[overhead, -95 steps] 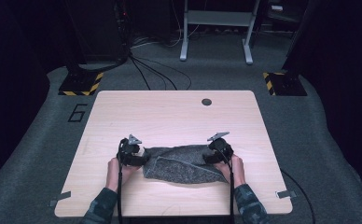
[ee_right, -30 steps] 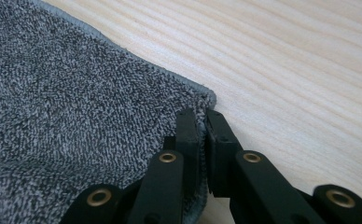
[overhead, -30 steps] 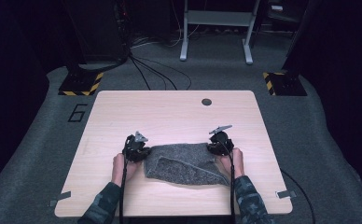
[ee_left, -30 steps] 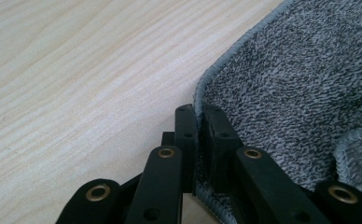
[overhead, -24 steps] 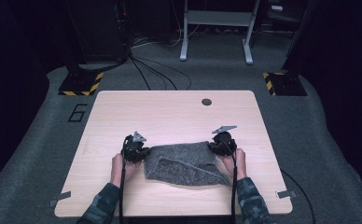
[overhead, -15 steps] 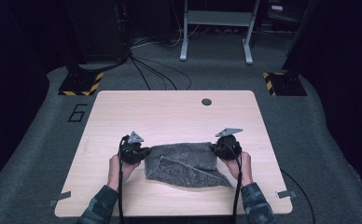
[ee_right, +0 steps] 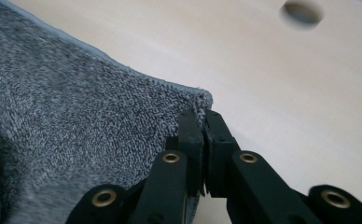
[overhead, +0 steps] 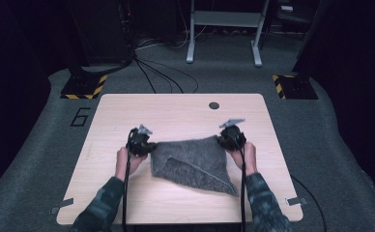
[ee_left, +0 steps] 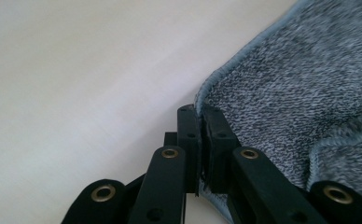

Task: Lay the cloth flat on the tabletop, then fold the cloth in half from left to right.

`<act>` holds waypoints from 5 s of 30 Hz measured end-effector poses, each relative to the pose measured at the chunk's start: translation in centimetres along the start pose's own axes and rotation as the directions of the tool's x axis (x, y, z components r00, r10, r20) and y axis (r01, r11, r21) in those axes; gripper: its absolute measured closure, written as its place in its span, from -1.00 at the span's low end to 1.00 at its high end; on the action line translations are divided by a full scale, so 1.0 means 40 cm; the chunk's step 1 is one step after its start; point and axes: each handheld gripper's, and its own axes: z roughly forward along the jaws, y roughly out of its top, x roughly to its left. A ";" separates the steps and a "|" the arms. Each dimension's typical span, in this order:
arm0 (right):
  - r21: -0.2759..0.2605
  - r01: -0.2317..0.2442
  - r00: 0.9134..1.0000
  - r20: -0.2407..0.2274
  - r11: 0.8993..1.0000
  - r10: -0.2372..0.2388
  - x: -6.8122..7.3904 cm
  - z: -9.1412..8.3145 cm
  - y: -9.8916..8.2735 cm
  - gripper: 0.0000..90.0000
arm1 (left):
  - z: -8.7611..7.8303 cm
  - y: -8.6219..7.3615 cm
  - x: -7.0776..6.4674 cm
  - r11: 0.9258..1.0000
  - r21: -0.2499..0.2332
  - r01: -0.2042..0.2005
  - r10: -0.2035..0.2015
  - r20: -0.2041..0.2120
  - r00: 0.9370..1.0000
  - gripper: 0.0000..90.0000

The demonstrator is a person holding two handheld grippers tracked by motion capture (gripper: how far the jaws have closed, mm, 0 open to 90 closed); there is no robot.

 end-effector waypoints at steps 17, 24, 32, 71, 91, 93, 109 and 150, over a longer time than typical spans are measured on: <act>-0.270 0.182 0.982 0.108 0.945 -0.158 0.034 -0.204 0.123 0.93 | -0.195 0.094 -0.044 0.958 -0.199 -0.206 0.177 -0.156 0.972 0.92; -0.122 0.136 0.991 0.008 0.983 -0.136 0.079 -0.105 -0.117 0.92 | -0.101 -0.076 -0.125 0.975 -0.087 -0.204 0.200 -0.055 0.978 0.91; -0.102 0.081 0.997 0.003 0.991 -0.082 0.099 -0.107 -0.215 0.87 | -0.098 -0.135 -0.160 0.982 -0.096 -0.165 0.167 0.006 0.986 0.85; 0.074 -0.038 0.998 0.044 0.997 0.035 0.083 -0.071 -0.276 -0.67 | -0.060 -0.171 -0.158 0.993 0.066 -0.100 0.105 -0.078 0.991 -0.45; 0.070 -0.012 1.000 0.003 0.998 0.011 0.078 -0.062 -0.289 -0.74 | -0.096 -0.227 -0.184 0.995 0.052 -0.089 0.094 -0.106 0.990 -0.45; 0.069 -0.021 1.000 0.002 0.997 0.021 0.079 -0.065 -0.293 -0.74 | -0.097 -0.229 -0.184 0.995 0.050 -0.082 0.086 -0.104 0.991 -0.46; -0.020 -0.048 0.999 -0.026 0.999 0.047 0.109 -0.119 -0.269 -0.84 | -0.130 -0.200 -0.104 0.999 -0.040 0.022 -0.025 -0.062 0.998 -0.71; -0.027 0.213 0.933 -0.290 0.977 -0.212 0.488 0.021 -0.093 -1.00 | 0.084 0.008 0.114 0.990 -0.008 0.141 -0.141 0.036 0.989 -0.81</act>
